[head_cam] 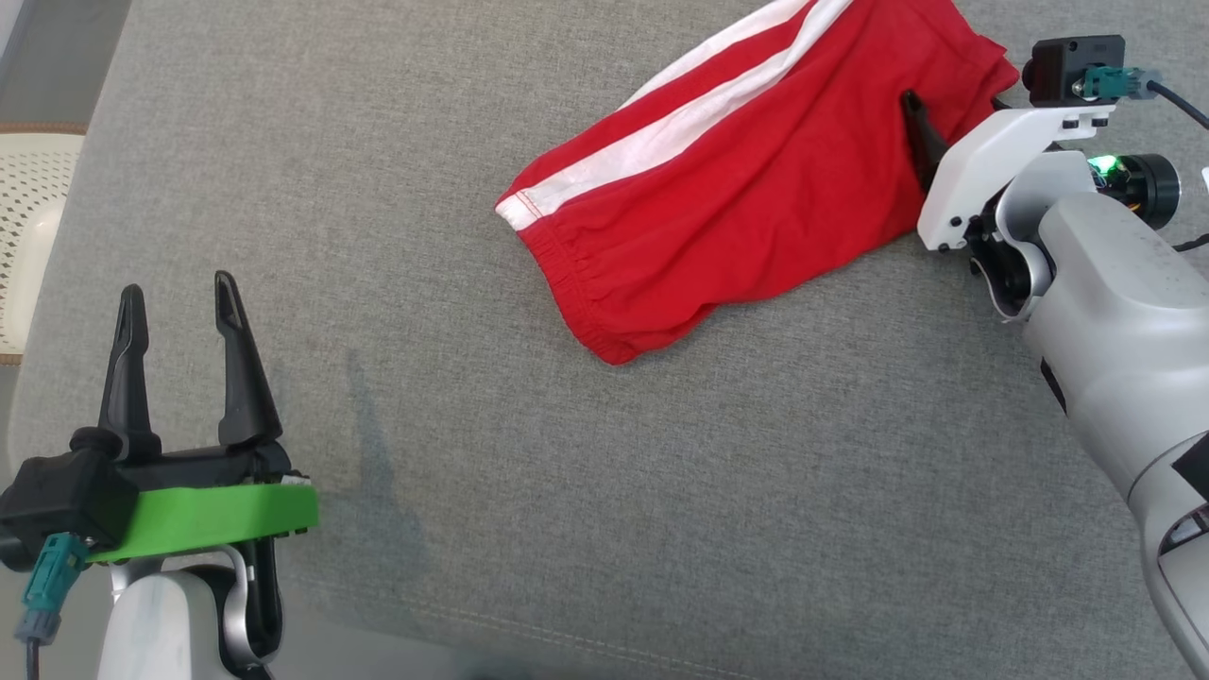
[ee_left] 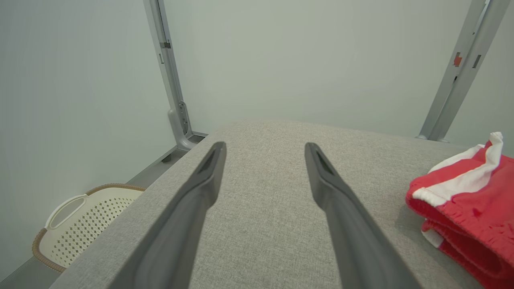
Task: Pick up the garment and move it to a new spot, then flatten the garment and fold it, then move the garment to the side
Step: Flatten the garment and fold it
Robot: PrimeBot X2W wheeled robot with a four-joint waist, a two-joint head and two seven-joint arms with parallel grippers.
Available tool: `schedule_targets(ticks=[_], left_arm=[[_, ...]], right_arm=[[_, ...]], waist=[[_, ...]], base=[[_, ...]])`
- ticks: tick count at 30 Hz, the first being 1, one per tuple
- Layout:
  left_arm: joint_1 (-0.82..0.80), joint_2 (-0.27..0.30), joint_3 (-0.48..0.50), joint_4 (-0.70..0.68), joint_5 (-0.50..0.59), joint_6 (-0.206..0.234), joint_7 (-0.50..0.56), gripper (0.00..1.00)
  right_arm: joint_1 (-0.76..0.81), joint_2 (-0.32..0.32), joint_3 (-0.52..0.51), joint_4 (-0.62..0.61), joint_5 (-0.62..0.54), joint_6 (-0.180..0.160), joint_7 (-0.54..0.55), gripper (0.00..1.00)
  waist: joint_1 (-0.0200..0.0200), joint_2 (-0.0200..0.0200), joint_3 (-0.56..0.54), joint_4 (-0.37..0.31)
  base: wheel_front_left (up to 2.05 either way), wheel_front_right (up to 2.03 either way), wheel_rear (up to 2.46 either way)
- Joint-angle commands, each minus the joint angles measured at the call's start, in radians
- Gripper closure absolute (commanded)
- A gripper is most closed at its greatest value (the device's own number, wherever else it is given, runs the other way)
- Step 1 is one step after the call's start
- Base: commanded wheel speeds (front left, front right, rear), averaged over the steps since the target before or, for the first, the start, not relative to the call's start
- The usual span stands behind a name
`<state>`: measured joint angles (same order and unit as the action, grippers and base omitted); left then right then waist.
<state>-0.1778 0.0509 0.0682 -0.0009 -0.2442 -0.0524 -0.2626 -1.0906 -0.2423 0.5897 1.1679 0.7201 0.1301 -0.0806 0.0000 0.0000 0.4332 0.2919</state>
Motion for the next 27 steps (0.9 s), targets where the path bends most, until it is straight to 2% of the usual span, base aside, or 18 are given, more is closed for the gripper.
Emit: schedule_targets(ticks=[1,2,8,16,22,27], left_arm=[[-0.013,0.0,0.001,-0.003,0.002,0.001,-0.002,0.0],[-0.016,0.0,0.0,-0.003,0.002,0.002,-0.002,0.0],[-0.012,0.0,0.007,-0.003,0.009,0.002,-0.002,0.0],[0.035,0.0,0.037,-0.002,0.057,-0.016,-0.002,0.0],[0.071,0.0,0.052,0.002,0.1,-0.025,-0.002,0.0],[0.107,0.001,0.068,0.0,0.117,-0.026,-0.002,0.0]], right_arm=[[0.034,0.001,0.016,0.01,0.002,0.001,0.004,0.79],[0.03,-0.005,0.021,0.014,0.002,0.001,-0.006,1.0],[0.024,-0.014,0.011,0.042,0.024,0.0,-0.096,1.0],[0.127,-0.01,0.017,-0.021,0.084,0.0,-0.167,1.0],[0.255,-0.017,-0.012,-0.131,0.138,0.0,-0.183,1.0],[0.401,-0.029,-0.12,-0.283,0.125,0.0,-0.184,1.0]], waist=[[0.0,0.0,0.002,-0.001],[0.0,0.0,0.002,-0.002],[0.0,0.0,-0.009,-0.017],[0.0,0.0,-0.07,-0.082],[0.0,0.0,-0.129,-0.145],[0.0,0.0,-0.171,-0.198]], base=[[0.0,0.0,0.0],[0.0,0.0,0.0],[0.0,0.0,0.0],[0.0,0.0,0.0],[0.0,0.0,0.0],[0.0,0.0,0.0]])
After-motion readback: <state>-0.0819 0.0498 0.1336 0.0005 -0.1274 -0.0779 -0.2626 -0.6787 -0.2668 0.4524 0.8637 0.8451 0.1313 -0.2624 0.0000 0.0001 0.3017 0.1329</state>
